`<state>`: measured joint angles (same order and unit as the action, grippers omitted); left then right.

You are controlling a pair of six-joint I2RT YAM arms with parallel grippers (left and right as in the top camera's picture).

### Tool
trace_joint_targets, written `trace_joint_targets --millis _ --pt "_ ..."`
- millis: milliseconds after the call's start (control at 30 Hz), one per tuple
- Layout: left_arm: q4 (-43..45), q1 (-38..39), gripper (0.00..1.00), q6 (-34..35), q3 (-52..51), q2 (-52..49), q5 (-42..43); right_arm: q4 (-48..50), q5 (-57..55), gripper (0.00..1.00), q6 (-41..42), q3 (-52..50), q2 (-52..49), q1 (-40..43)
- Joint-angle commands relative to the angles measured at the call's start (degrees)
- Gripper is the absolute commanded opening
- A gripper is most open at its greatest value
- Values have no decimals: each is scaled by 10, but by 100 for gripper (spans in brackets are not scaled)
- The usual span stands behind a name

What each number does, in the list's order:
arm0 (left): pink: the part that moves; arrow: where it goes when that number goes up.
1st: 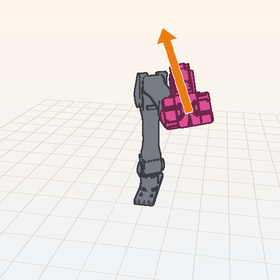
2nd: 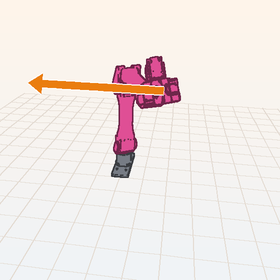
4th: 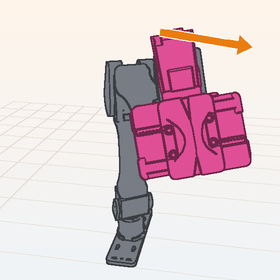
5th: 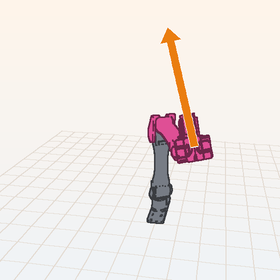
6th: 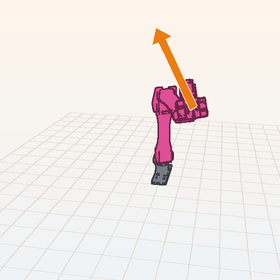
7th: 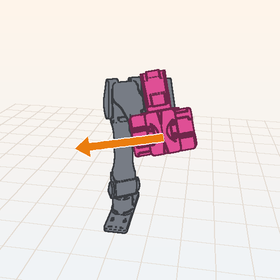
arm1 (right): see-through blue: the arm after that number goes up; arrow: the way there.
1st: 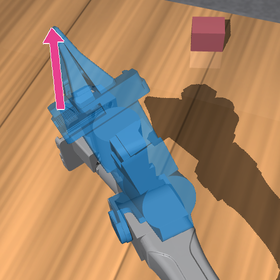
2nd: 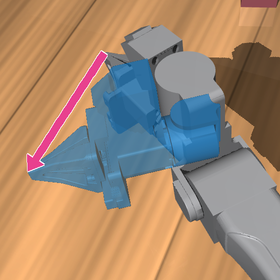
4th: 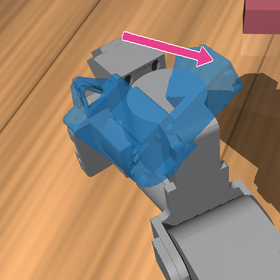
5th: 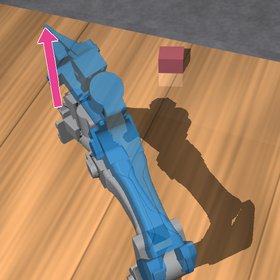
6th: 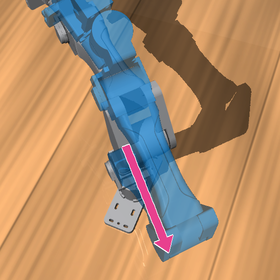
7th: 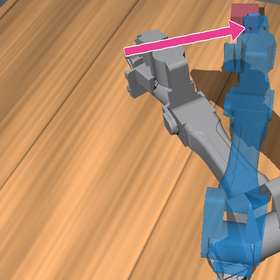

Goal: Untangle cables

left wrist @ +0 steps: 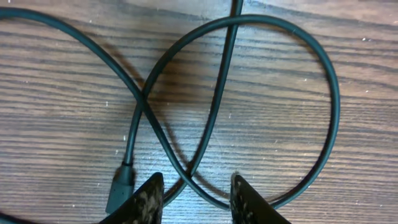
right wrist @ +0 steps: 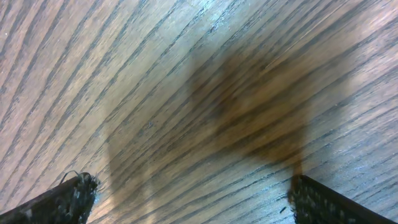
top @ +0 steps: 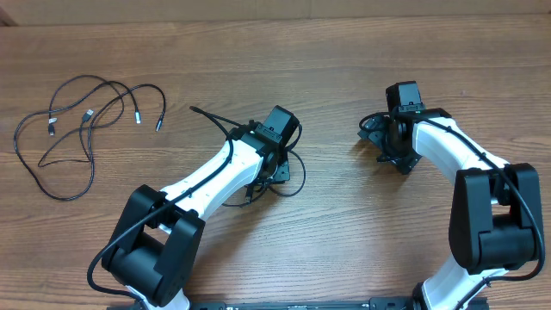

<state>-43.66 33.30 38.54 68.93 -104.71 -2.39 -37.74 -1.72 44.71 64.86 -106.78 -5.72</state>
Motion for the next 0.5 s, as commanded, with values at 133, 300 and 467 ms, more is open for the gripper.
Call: trace_joint_targets --millis 133,300,467 --pt "8 2 36 -9 -3 -52 -10 -1 1 100 -2 -12 -16 1" --pt "10 0 37 -9 -3 -75 -5 -1 1 100 -2 -12 -16 1" --pt "16 0 4 -19 -3 -74 3 -1 1 100 -2 -12 -16 1"
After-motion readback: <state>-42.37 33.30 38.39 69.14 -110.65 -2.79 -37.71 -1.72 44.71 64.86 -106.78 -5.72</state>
